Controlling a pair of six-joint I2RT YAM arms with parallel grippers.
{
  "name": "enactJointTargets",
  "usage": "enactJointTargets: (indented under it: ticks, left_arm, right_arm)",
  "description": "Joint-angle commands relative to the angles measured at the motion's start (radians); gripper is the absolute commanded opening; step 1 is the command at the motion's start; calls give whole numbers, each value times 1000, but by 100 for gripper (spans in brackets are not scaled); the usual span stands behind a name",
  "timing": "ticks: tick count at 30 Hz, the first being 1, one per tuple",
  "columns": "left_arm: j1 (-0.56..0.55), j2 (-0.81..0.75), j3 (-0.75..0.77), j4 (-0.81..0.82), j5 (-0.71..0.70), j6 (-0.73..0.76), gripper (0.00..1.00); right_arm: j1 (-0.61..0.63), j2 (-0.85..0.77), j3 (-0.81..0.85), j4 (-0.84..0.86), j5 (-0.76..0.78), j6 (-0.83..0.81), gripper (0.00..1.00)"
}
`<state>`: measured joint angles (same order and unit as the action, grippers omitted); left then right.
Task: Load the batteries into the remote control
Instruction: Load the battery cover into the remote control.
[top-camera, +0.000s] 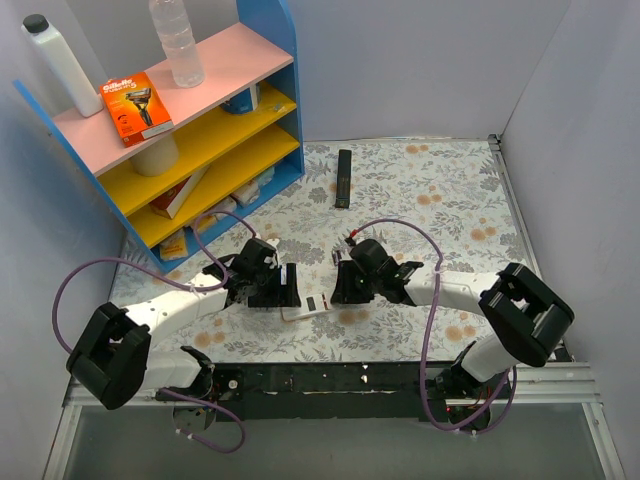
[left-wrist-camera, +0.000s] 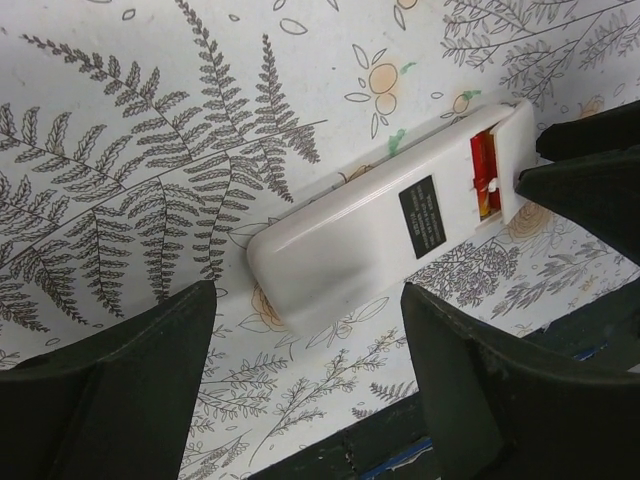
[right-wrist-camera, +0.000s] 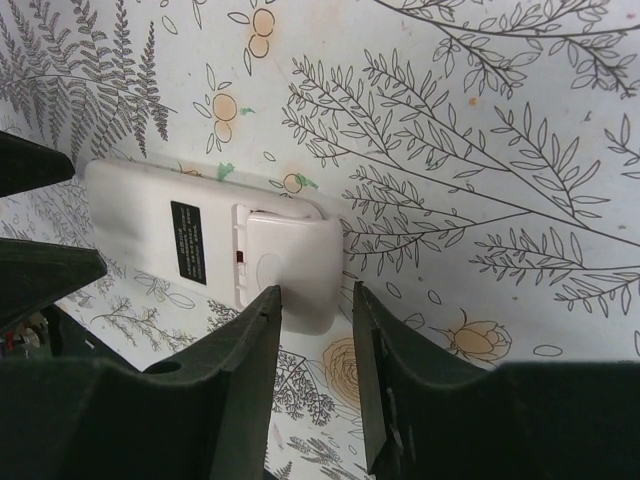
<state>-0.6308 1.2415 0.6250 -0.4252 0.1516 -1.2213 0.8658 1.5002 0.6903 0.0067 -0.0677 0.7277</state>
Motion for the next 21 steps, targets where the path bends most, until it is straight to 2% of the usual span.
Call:
enactJointTargets:
  ticks: [1,21]
  left_arm:
    - [-4,10,-25,9,26,-10,73]
    - [-3,39,-74,63,95,-46,58]
  right_arm:
    - [-2,25,29,52,-15,-24,42]
    - [18,61,-8,87,-15,-24,39]
